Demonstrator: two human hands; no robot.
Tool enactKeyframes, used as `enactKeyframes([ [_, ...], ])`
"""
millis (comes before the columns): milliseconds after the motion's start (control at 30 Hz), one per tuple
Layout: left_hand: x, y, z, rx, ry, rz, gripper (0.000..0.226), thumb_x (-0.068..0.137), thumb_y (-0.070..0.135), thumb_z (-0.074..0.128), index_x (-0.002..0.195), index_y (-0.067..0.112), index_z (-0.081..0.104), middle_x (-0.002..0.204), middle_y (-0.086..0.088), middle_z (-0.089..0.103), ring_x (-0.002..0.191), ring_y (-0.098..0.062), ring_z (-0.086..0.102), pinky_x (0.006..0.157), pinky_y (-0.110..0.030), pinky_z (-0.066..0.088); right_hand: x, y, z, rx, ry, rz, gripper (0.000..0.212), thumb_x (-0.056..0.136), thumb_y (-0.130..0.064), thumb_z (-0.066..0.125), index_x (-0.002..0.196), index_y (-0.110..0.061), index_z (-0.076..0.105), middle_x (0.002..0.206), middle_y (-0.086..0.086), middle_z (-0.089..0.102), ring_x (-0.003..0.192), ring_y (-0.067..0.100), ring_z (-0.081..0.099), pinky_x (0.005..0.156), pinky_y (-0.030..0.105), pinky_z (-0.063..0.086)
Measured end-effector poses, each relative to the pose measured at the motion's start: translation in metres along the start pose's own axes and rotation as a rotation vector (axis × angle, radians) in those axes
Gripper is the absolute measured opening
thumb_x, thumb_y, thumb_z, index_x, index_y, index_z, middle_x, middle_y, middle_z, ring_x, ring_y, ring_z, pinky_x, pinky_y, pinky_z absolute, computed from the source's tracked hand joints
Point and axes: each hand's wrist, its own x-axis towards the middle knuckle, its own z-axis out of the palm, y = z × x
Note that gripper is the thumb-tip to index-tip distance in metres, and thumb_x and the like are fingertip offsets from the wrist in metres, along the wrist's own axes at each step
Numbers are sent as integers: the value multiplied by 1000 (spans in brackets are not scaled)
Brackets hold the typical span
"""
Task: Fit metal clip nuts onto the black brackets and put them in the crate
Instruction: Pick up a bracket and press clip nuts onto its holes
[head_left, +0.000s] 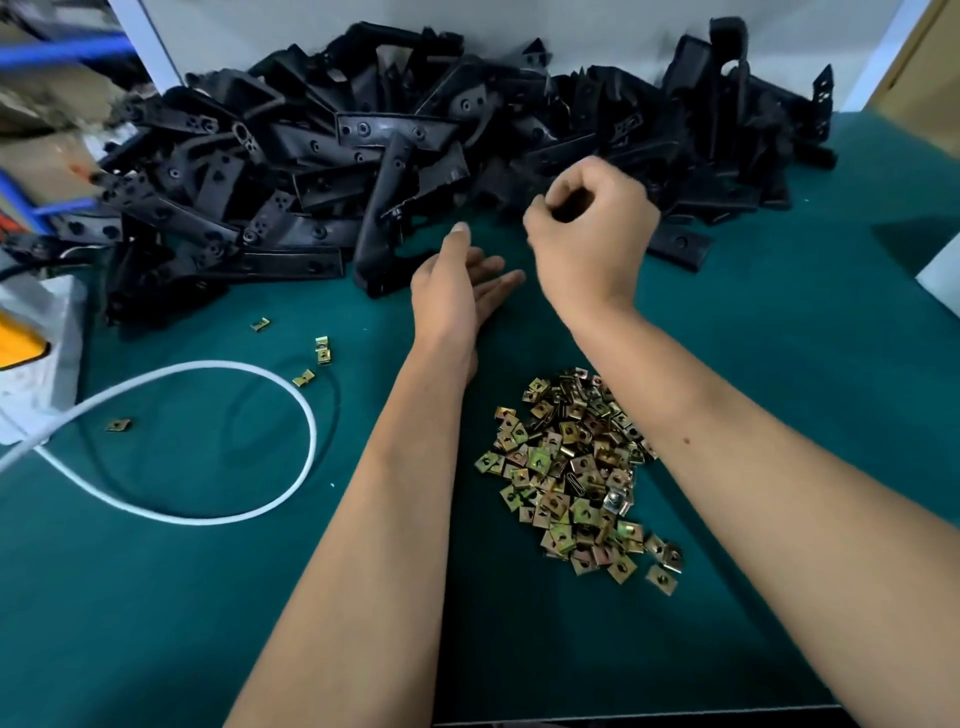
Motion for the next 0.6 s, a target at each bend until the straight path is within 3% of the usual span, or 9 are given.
enactKeyframes([
  [100, -2, -1, 1, -6, -88, -18, 46, 102, 37, 60, 123, -4, 58, 122, -28, 66, 90, -35, 77, 81, -35, 63, 5, 3, -15, 31, 81, -29, 14, 82, -15, 73, 73, -9, 62, 71, -2, 67, 70, 20, 69, 73, 41, 57],
  [167, -4, 0, 1, 8, -137, -1, 45, 101, 38, 62, 127, 1, 58, 125, -24, 67, 98, -36, 75, 87, -39, 62, 4, 7, -21, 107, 4, 21, 17, 84, -16, 74, 73, -12, 62, 71, 4, 69, 71, 27, 72, 73, 48, 58],
  [233, -7, 1, 1, 18, -180, 38, 47, 100, 40, 64, 133, 8, 54, 124, -17, 69, 102, -34, 73, 93, -44, 60, -7, 8, -28, 212, -136, 88, 21, 85, -13, 75, 72, -14, 60, 71, 8, 69, 69, 30, 73, 67, 46, 61],
  [333, -8, 4, 1, -27, -150, 100, 63, 100, 43, 63, 147, 8, 42, 124, -14, 70, 111, -32, 71, 98, -51, 57, -20, 16, -44, 425, -457, 177, 20, 87, -5, 78, 77, -2, 60, 66, 8, 65, 61, 25, 71, 56, 33, 57],
  [433, -6, 10, 1, -101, -28, 120, 54, 103, 46, 56, 136, 3, 55, 114, -11, 77, 103, -29, 75, 92, -45, 61, -22, 25, -64, 361, -757, 114, 14, 90, -10, 78, 95, -5, 66, 80, 8, 70, 63, 26, 71, 53, 32, 54],
  [533, -3, 14, -5, -190, 18, 92, 52, 107, 45, 49, 124, -1, 65, 106, -8, 78, 82, -21, 76, 80, -35, 62, -22, 32, -79, 299, -846, 102, 35, 95, -21, 74, 128, -24, 64, 98, 10, 73, 69, 30, 73, 55, 31, 54],
  [600, -3, 19, -8, -273, 19, 103, 44, 108, 36, 49, 126, -2, 63, 107, -10, 76, 78, -22, 75, 75, -33, 61, -20, 35, -84, 128, -846, 53, 32, 94, -31, 75, 125, -32, 68, 100, -1, 74, 76, 26, 73, 64, 30, 57],
])
